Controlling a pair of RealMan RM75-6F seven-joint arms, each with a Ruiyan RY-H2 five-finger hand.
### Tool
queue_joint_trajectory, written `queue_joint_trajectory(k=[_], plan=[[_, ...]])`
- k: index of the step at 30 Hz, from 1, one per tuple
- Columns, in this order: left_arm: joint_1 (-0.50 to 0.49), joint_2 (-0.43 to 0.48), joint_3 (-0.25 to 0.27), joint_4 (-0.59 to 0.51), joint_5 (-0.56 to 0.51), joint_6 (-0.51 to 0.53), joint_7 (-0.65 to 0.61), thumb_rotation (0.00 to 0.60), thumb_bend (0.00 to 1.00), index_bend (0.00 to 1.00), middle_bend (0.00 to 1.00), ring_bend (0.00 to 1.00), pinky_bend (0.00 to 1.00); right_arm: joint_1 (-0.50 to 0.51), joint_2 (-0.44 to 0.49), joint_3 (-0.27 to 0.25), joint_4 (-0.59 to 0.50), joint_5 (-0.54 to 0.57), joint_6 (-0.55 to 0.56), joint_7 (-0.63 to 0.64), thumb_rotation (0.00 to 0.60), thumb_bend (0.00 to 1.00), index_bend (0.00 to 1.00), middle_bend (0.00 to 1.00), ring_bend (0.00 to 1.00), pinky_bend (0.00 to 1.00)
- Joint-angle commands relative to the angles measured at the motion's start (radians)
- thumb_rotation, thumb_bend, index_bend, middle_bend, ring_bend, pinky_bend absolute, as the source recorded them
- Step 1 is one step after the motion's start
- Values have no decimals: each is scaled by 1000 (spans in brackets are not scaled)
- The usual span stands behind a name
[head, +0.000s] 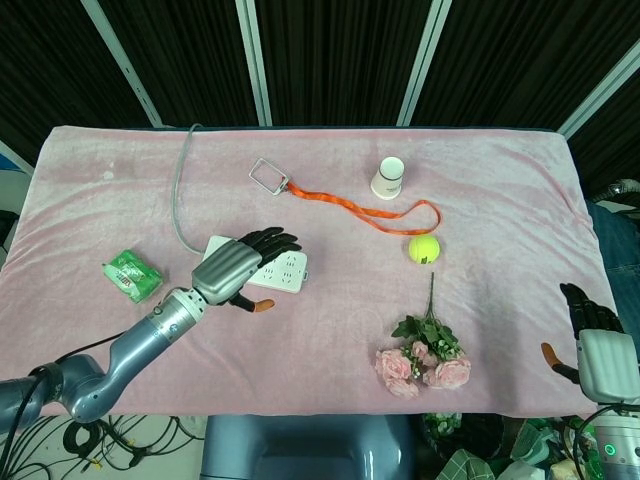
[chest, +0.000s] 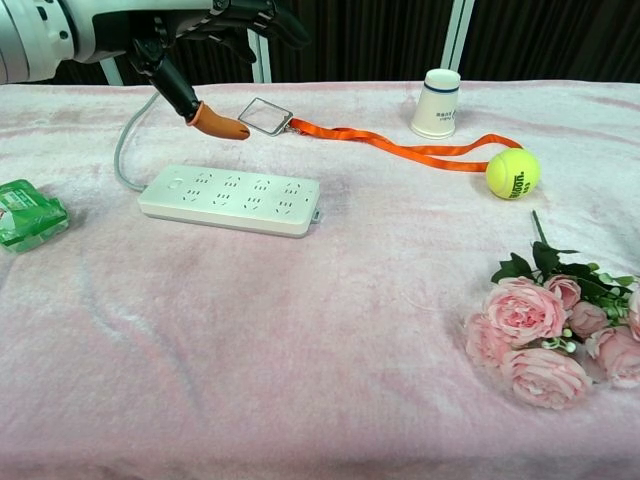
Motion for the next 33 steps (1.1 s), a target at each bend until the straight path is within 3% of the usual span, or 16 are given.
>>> queue_joint_trajectory(k=[1, 4, 7, 11, 14, 26, 33], plan=[[2, 17, 9, 18, 3, 7, 50, 600, 244, 146, 218, 247, 385, 0, 2, 1, -2, 6, -4, 0, 600, 203, 32, 90, 193, 202], [10, 27, 25, 57, -9, 36, 177, 600, 305, 155, 341, 414, 542, 0, 3, 2, -4, 9, -6, 0, 600, 203, 32, 90, 193, 202], [15, 50, 58, 80, -90, 25, 353, 600, 376, 172, 441, 550, 652, 0, 4, 1, -7, 13, -9, -3, 600, 203, 32, 90, 193, 202], [16, 82, 96, 89, -229, 7, 532, 600, 481, 201, 564, 654, 756, 0, 5, 1, -9, 14, -10, -12, 600, 201, 32, 90, 193, 202], [11, 94, 109, 87, -336, -3, 597, 600, 554, 224, 622, 697, 797, 1, 4, 1, -10, 15, -11, -17, 600, 201, 32, 90, 193, 202], [-3, 69, 148, 136, -469, -25, 661, 600, 586, 220, 683, 740, 816, 2, 3, 2, -14, 22, -16, -31, 600, 203, 32, 90, 192, 202], [0, 32, 143, 185, -443, -81, 569, 600, 586, 173, 683, 743, 816, 2, 4, 4, -13, 29, -18, -27, 600, 208, 32, 90, 193, 202]])
